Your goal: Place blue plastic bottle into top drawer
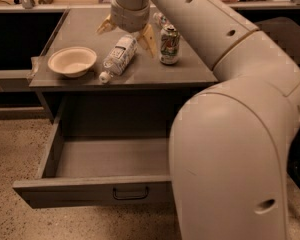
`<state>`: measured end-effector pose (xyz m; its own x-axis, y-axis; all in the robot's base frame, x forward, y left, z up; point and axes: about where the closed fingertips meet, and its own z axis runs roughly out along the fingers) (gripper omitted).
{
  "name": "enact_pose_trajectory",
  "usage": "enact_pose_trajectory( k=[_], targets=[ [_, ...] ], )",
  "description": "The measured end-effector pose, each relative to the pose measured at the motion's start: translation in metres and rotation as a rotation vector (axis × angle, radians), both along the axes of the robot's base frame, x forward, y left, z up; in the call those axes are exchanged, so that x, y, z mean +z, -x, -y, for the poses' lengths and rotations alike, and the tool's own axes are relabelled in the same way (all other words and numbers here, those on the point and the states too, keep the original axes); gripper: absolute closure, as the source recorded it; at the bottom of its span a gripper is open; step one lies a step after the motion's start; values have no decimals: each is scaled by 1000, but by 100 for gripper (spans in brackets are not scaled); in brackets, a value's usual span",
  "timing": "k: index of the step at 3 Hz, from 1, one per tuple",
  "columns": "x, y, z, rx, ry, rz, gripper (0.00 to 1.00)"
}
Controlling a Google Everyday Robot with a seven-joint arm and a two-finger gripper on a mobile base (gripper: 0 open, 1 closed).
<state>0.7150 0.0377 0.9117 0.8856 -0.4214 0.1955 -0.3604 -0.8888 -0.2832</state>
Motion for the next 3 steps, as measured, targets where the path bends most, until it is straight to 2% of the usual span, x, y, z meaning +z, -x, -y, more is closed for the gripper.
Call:
enact_pose_trajectory(
  k=[1, 2, 3],
  targets=[
    [-28, -23, -24, 57, 60, -20, 0],
    [-45, -37, -29, 50, 99, -30, 0],
    [-57, -57, -25, -52, 98, -36, 27]
  ],
)
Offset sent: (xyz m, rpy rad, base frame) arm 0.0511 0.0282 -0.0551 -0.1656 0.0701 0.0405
